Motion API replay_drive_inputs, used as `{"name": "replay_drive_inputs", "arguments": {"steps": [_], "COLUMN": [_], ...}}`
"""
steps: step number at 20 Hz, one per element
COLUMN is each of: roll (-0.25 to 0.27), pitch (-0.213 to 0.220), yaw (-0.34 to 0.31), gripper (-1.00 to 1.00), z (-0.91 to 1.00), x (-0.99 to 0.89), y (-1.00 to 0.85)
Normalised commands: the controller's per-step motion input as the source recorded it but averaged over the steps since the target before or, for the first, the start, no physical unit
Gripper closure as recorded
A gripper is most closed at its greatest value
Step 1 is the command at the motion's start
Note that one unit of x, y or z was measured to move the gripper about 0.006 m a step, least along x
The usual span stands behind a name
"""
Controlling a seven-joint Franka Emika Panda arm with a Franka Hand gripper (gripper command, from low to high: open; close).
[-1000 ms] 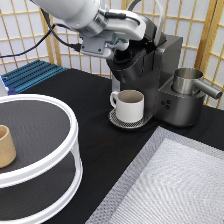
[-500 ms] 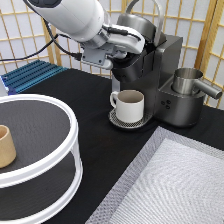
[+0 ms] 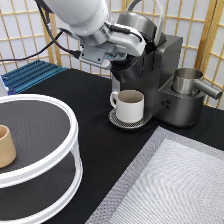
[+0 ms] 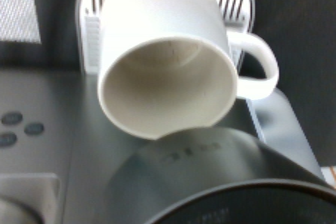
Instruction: Make coffee
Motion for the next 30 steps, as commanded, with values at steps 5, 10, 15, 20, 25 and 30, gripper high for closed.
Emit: {"name": "replay_drive_inputs", "arguments": {"steps": [5,10,15,20,25,30], "roll": [-0.289,-0.203,-0.185,-0.19,-0.168,-0.121], "pitch": [0.001,-0.001,-0.024,-0.08,-0.09,-0.073], "yaw": [-0.019,-0.018,-0.023,-0.027,-0.038,-0.009], "gripper": [1.0,1.0,-1.0,-1.0,-1.0,-1.0], "z": [0.09,0.13,0.22,0.34,0.17,0.15], "x": [-0.01,-0.02,-0.04,0.0,-0.27,-0.42], "y": [0.3,0.27,0.15,0.26,-0.05,-0.55]}}
